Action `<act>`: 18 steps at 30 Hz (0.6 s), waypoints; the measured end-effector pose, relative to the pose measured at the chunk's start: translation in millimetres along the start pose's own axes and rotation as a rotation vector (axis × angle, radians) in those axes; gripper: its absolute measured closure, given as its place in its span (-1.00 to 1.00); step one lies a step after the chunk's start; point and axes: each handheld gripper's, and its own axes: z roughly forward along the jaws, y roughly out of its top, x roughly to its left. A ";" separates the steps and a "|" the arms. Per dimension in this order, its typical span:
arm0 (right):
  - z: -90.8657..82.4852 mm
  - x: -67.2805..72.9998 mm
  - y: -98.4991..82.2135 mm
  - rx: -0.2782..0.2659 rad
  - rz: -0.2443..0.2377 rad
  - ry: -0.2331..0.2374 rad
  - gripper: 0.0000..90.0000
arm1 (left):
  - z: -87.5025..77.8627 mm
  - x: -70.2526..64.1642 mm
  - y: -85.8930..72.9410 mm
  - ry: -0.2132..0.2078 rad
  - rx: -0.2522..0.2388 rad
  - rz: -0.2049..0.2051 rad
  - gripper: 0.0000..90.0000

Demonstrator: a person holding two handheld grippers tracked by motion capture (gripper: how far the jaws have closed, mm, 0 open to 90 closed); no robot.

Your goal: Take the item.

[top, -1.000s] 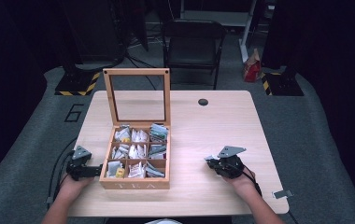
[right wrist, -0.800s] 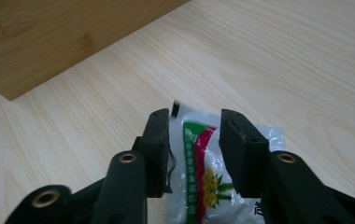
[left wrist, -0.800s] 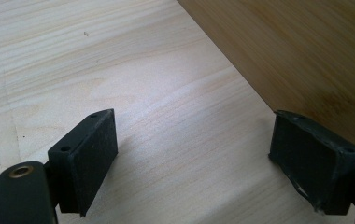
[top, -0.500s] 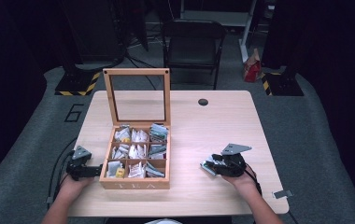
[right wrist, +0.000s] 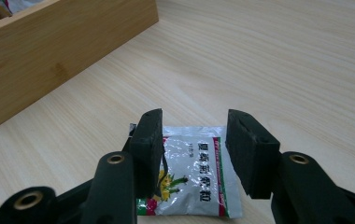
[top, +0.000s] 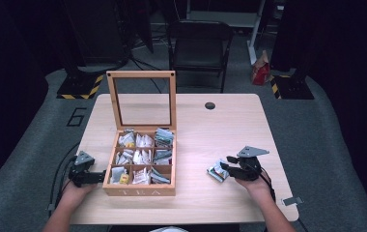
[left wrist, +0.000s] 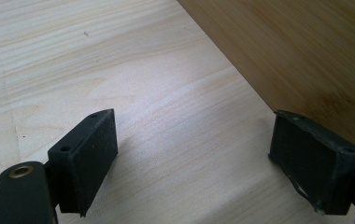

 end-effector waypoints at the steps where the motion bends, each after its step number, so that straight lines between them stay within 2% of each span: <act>1: 0.0 0.0 0.0 0.000 0.000 0.000 0.24 | 0.0 0.0 0.0 0.000 0.000 0.000 -0.67; 6: -1.4 -5.9 -3.5 -0.003 0.015 -0.021 0.23 | 0.1 -0.2 -0.1 -0.002 -0.001 -0.003 -0.67; 9: -2.8 -10.2 -6.5 0.002 0.025 -0.056 0.20 | 0.1 -0.1 0.0 -0.002 0.000 -0.003 -0.67; 18: -3.3 -19.5 -13.5 0.008 0.062 -0.084 0.20 | 0.1 -0.2 -0.1 -0.003 -0.001 -0.004 -0.67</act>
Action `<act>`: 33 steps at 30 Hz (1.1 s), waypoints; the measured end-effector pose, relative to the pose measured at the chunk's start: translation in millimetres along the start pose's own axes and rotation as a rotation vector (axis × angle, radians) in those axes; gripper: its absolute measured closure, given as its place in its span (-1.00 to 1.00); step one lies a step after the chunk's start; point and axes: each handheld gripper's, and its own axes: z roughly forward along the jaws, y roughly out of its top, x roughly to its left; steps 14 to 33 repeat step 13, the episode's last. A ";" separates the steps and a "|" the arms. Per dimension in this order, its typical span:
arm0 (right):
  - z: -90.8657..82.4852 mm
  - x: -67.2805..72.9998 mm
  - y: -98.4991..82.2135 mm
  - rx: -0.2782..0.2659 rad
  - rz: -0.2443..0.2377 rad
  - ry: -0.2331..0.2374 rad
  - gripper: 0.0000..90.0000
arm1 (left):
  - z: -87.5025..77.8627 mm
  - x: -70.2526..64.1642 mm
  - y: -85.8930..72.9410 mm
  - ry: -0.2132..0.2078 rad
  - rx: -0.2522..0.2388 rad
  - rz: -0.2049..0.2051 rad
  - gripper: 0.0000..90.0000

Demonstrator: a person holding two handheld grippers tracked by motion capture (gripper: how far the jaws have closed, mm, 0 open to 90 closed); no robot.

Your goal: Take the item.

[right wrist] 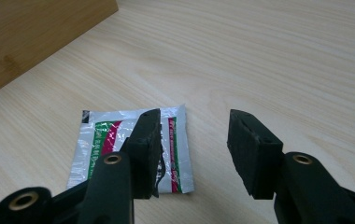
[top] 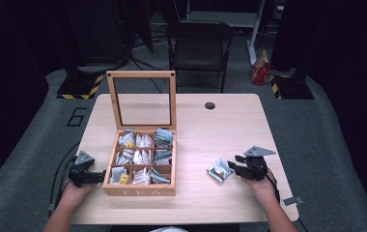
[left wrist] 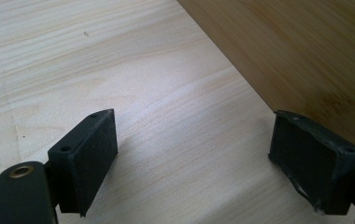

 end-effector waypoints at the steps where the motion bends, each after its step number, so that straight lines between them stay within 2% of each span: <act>1: -0.2 -0.7 -0.5 0.002 0.004 -0.003 0.20 | -0.3 -0.1 0.0 0.001 0.003 0.000 -0.67; 9: 0.3 -2.0 -3.5 0.011 0.007 -0.021 0.19 | 0.0 0.1 0.0 0.001 0.000 0.001 -0.67; 11: -0.8 -1.1 -3.5 0.012 -0.010 -0.034 0.18 | -0.1 0.2 0.1 0.003 0.000 0.004 -0.67; 12: -1.3 2.6 -2.5 0.016 -0.036 -0.053 0.17 | -0.1 0.2 0.1 0.002 0.001 0.004 -0.67; 33: -1.3 2.6 -2.5 0.016 -0.036 -0.053 0.17 | 0.0 0.1 0.0 0.000 0.000 0.001 -0.67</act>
